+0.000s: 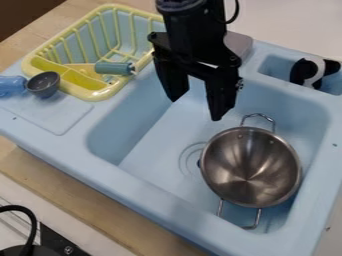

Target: Put the knife on the sink

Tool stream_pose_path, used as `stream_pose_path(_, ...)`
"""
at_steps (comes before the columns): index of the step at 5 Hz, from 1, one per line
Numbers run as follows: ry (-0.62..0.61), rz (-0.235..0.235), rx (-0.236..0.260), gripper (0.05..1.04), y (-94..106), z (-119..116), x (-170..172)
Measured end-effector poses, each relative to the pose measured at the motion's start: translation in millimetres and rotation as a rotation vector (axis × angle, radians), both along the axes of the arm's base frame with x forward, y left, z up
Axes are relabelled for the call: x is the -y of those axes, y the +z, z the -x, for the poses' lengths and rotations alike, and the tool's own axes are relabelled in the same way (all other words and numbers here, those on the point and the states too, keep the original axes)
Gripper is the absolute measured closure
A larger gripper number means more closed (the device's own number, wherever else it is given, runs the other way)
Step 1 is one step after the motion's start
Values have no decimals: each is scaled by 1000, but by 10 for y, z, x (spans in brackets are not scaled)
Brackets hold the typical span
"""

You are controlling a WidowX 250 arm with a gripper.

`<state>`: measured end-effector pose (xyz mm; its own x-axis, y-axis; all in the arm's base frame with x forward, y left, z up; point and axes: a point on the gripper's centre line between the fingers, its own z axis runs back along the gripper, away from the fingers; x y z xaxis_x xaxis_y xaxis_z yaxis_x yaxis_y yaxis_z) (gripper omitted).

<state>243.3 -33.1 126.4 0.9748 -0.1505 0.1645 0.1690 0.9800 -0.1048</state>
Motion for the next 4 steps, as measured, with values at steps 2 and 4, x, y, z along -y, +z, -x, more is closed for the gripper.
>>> stream_pose_path(2, 36, 36, -22, 85, -78, 35, 3)
stream_pose_path(4, 188, 40, 33, 85, 85, 52, -99)
